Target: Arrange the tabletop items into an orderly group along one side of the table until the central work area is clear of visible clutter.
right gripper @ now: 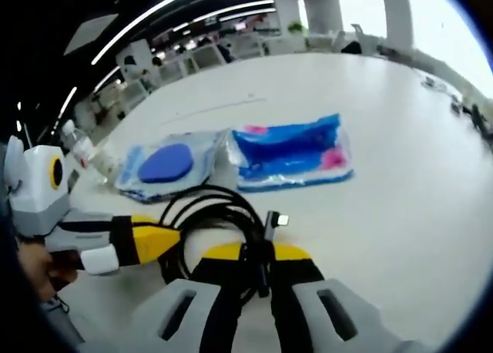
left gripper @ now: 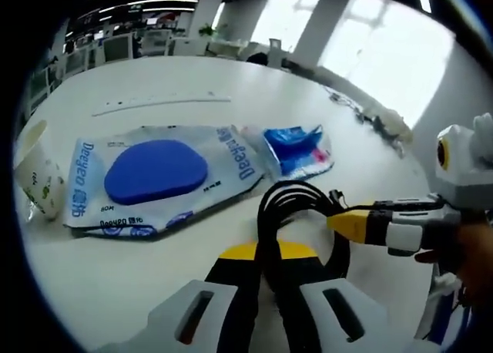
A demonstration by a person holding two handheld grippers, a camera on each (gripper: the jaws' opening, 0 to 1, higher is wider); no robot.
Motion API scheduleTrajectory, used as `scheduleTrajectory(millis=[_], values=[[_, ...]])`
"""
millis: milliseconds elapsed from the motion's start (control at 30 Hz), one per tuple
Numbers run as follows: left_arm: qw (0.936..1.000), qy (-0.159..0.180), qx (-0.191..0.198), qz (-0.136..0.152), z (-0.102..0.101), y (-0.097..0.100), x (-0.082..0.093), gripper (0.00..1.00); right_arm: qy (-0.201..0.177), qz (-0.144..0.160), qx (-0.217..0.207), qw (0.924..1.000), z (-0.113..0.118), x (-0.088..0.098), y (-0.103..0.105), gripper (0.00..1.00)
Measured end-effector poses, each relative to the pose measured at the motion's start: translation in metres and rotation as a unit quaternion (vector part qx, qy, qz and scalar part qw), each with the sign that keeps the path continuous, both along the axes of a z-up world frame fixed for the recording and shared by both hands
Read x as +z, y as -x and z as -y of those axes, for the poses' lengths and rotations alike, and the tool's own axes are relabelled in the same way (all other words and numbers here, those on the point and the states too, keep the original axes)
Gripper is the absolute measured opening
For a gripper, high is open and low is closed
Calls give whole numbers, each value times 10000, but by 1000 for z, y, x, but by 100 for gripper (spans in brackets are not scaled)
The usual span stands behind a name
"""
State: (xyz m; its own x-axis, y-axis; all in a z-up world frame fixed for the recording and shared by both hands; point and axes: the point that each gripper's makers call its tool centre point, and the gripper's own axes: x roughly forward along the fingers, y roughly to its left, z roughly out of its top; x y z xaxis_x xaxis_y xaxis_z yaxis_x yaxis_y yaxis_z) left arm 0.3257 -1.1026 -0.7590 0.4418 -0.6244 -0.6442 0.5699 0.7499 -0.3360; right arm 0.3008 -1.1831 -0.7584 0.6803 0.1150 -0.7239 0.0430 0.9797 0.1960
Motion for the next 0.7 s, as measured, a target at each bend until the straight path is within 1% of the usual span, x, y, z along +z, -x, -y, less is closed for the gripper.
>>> scheduleTrajectory(millis=[67, 133, 167, 200, 467, 567, 700], values=[[10000, -8, -19, 27, 1, 0, -1, 6, 72, -36, 31, 10000, 1, -3, 2, 9], [9995, -120, -207, 213, 3, 0, -1, 7, 253, -119, 157, 9995, 1, -8, 4, 10], [9989, -223, -295, 304, 3, -1, -1, 7, 270, -7, 163, 9995, 1, -6, 1, 10], [9987, -234, -322, 333, 4, -1, -1, 7, 272, -50, 158, 9995, 2, -7, 2, 10], [9990, -207, -230, 322, 2, -1, -1, 9, 381, -94, 224, 9990, 3, -8, 1, 11], [9987, -293, -188, 375, 1, 0, -1, 10, 459, -148, 242, 9985, 2, -8, 0, 11], [9985, -344, -202, 381, 1, -1, -1, 10, 623, -220, 389, 9971, 0, -9, 0, 14]])
